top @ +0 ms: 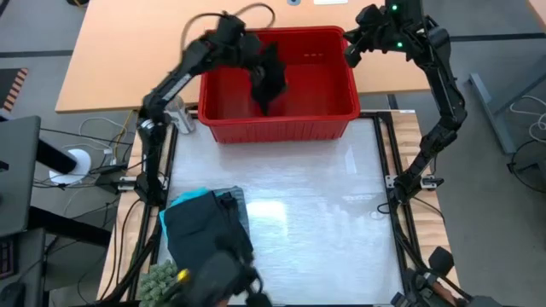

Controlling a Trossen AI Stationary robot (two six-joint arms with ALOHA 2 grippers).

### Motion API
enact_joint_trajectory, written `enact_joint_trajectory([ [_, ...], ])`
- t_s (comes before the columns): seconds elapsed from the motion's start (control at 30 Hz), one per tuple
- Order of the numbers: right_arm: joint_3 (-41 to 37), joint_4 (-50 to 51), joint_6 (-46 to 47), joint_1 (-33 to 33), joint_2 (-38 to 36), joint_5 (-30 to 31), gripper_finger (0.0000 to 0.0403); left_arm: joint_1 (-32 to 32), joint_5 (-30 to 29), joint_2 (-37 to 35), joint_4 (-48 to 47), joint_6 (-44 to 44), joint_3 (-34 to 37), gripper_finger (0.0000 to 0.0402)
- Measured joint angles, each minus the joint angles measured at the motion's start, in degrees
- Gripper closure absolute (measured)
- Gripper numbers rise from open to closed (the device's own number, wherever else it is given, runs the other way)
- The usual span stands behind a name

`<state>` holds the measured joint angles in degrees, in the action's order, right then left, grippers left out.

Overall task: Fold Laundry from Bin
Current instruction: Fold the black boxer from the red organizer bin

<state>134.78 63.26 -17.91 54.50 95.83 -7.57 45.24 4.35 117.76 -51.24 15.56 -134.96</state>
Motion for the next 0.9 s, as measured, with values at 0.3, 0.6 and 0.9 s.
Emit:
enact_joint_trajectory([
  [0.3, -0.04, 0.15, 2.8, -1.11, -0.2, -0.33, 0.0367, -7.41, 7.55, -14.79, 4.69, -3.45, -0.11, 0.0401],
  [0.6, -0.07, 4.32, 2.87, -3.93, -0.51, -2.29, 0.0367, -22.85, 8.02, -20.63, 4.71, -11.37, -0.13, 0.0401],
  [0.9, -0.07, 13.03, 1.14, -4.81, -5.61, -3.11, 0.0367, -37.45, 6.66, -18.4, 6.13, -23.85, 8.92, 0.0401],
])
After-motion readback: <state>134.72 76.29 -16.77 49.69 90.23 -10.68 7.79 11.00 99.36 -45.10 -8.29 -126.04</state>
